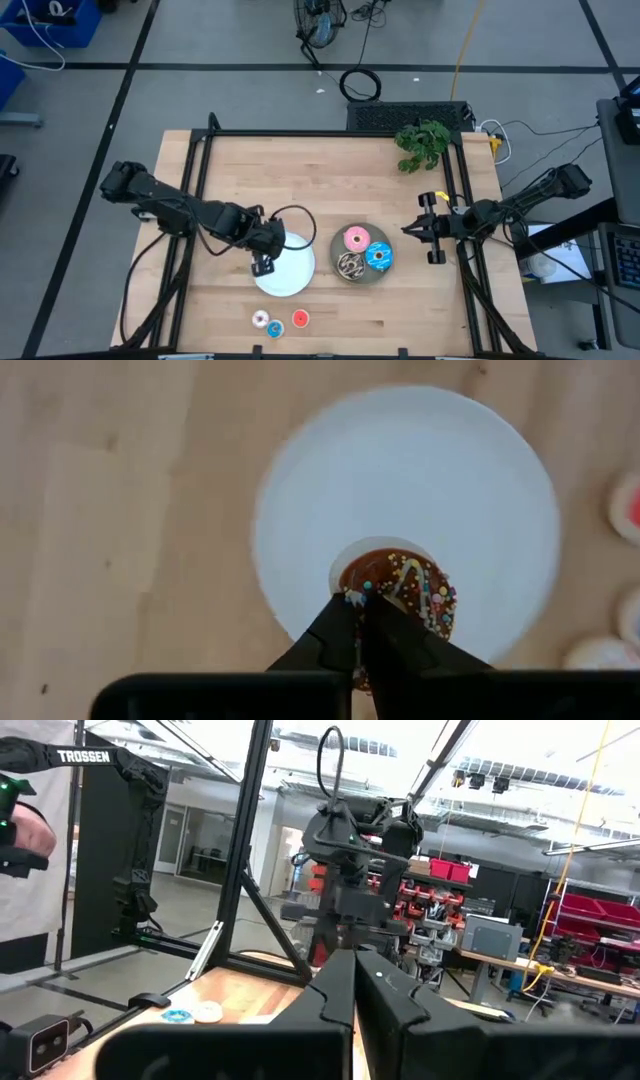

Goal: Pick & Place donuts
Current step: Put the small brown donut on the white plate

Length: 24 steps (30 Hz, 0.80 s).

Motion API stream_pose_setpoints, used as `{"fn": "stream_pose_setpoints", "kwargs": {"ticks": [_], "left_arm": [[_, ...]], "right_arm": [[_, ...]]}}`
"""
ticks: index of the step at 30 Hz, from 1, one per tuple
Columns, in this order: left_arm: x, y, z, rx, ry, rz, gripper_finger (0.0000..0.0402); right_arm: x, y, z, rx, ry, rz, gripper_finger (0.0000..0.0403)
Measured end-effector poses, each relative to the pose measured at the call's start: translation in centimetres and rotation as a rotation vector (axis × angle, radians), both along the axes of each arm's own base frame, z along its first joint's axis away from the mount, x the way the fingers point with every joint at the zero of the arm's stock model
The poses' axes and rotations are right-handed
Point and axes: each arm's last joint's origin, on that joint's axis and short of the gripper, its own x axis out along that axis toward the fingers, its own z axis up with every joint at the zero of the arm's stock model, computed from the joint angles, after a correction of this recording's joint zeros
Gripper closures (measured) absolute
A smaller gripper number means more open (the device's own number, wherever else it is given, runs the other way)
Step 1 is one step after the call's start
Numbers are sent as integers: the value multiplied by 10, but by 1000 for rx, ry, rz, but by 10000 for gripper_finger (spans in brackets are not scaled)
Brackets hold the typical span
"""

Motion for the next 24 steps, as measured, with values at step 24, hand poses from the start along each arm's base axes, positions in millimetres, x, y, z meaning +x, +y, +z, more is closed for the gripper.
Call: {"fn": "stream_pose_setpoints", "kwargs": {"ticks": [24], "left_arm": [[64,28,-88,-21,145,-114,380]], "right_arm": [[0,0,-1,-28,7,-10,403]]}}
